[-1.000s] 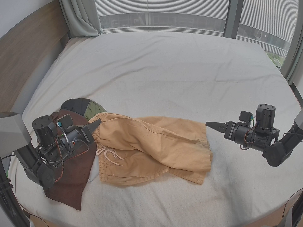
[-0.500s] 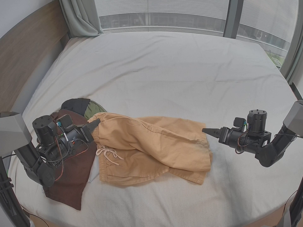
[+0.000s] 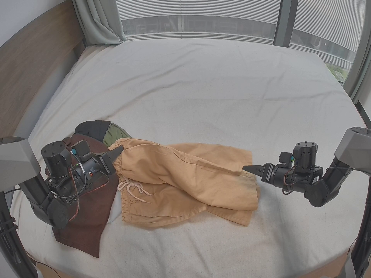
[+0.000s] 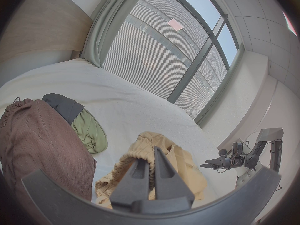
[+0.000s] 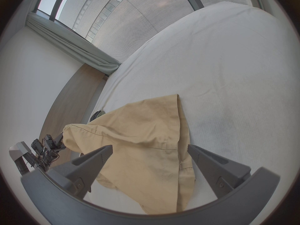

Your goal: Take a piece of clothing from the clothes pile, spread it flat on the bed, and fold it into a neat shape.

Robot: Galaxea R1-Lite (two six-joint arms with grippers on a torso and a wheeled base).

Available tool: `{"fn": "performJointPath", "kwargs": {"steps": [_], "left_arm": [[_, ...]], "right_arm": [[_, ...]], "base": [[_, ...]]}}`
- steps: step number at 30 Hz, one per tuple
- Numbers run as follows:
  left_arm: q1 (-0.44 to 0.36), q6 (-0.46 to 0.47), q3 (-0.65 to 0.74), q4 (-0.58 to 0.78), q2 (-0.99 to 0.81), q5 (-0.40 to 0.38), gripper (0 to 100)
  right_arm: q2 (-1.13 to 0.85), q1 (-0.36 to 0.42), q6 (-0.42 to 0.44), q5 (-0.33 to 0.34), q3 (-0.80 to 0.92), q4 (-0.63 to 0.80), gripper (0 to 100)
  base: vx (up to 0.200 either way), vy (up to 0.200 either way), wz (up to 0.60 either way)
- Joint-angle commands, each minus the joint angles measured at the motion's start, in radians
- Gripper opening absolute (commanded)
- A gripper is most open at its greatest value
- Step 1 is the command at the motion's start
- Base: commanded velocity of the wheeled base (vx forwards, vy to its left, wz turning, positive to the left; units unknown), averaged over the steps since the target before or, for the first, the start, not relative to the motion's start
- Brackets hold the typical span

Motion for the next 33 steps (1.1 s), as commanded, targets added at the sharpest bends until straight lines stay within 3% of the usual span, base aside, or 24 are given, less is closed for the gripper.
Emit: {"fn": "performJointPath", "kwargs": {"steps": [1,14,21,33], "left_arm": [[0.001,0.0,-0.003,0.0,0.001,0.0,0],[0.001,0.0,-0.003,0.0,-0.001,0.0,0],[-0.001,0.0,-0.003,0.0,-0.004,0.001,0],[-0.002,0.0,-0.001,0.0,-0.003,0.001,0]], "right_arm": [[0.036,0.008,0.012,0.001,-0.011,-0.001,100],[0.076,0.037,0.042,0.002,-0.036,-0.006,100],[0.082,0.074,0.121,-0.001,-0.029,-0.141,100],[0.119,0.07,0.126,-0.001,-0.032,-0.15,100]], "base": [[0.0,0.0,0.0],[0.0,0.0,0.0],[0.0,0.0,0.0],[0.0,0.0,0.0]]}}
